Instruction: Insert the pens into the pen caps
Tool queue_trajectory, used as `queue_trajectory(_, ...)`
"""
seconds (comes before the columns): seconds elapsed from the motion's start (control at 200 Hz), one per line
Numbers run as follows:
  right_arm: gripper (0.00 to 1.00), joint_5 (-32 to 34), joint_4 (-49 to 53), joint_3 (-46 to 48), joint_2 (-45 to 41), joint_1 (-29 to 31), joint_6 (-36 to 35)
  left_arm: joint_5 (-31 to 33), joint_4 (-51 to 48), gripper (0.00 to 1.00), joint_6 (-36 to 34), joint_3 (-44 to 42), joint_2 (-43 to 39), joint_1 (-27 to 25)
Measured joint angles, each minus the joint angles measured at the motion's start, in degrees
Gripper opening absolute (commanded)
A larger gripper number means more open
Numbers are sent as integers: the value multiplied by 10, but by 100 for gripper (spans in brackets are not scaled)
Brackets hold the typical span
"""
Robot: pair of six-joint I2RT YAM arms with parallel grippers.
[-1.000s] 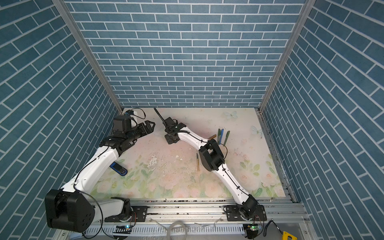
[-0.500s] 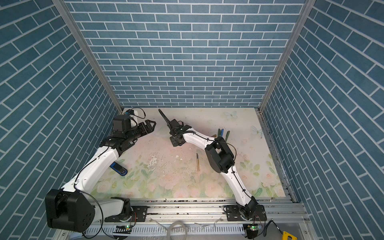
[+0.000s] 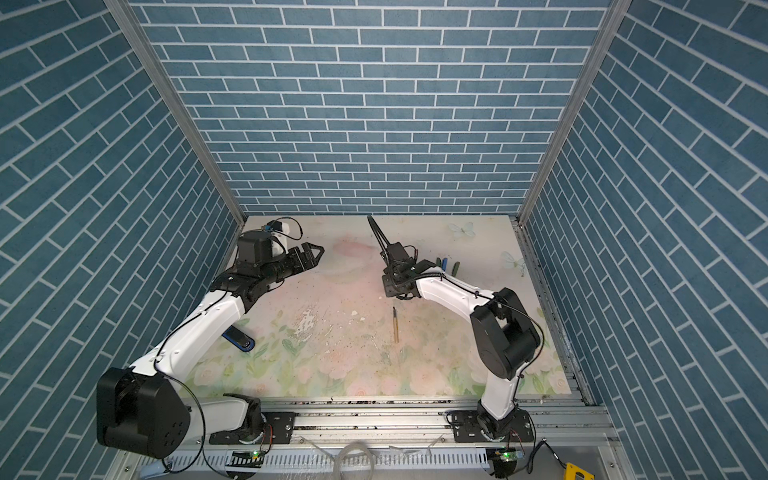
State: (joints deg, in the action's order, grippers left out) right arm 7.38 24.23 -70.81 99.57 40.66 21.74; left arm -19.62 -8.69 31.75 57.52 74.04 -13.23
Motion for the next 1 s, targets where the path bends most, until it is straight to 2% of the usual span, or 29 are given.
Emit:
queue_trajectory(0.15,19,7,3,97,-59,-15,21,-8,0,91,-3,0,12,-53)
queue_trajectory(0.365,19,5,3,161,-65,-27,49,-20,-1,91,-9,0,29,-101)
queue_trajectory(0.675,30,-11,-7,162,-27,-36,82,-25,-4,91,-18,1,30,-110)
queue_trajectory(0.995,36,-26,20,150,-38,-39,95,-26,-5,91,-21,1,30,-110)
